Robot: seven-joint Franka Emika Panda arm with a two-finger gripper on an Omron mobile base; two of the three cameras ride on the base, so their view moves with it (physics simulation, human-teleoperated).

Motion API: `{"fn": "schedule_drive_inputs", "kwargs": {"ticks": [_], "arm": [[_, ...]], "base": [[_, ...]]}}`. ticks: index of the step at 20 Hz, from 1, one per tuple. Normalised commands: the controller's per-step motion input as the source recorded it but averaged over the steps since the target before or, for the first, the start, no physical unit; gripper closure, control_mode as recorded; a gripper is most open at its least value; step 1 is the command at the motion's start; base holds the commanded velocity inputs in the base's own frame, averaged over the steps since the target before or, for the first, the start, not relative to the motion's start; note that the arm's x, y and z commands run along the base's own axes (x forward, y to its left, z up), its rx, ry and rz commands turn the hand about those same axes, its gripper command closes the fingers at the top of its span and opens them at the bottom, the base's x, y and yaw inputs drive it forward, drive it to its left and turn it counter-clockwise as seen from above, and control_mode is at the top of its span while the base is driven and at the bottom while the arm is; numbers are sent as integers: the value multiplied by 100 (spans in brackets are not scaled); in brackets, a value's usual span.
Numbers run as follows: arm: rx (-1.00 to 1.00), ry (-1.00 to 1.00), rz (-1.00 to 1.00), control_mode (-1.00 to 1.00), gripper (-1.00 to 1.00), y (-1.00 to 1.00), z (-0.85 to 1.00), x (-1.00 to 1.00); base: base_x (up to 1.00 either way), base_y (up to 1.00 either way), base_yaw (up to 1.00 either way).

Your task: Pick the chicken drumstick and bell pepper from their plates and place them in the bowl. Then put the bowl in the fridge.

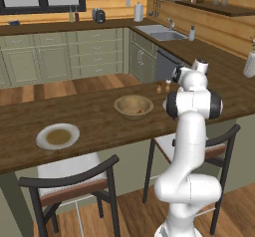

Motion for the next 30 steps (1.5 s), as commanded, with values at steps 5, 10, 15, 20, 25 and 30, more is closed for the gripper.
{"fn": "schedule_drive_inputs", "kwargs": {"ticks": [5,10,15,20,25,30], "arm": [[-13,-24,0,-100,-100,16,-36,-16],[0,9,1,-100,-100,-3,-18,30],[0,8,0,-100,-100,-5,0,49],[0,0,0,-100,-100,-2,-23,27],[1,0,0,-100,-100,-27,-25,31],[0,0,0,-100,-100,-3,-26,7]], "base": [[0,0,0],[0,0,0],[0,0,0],[0,0,0],[0,0,0],[0,0,0]]}}
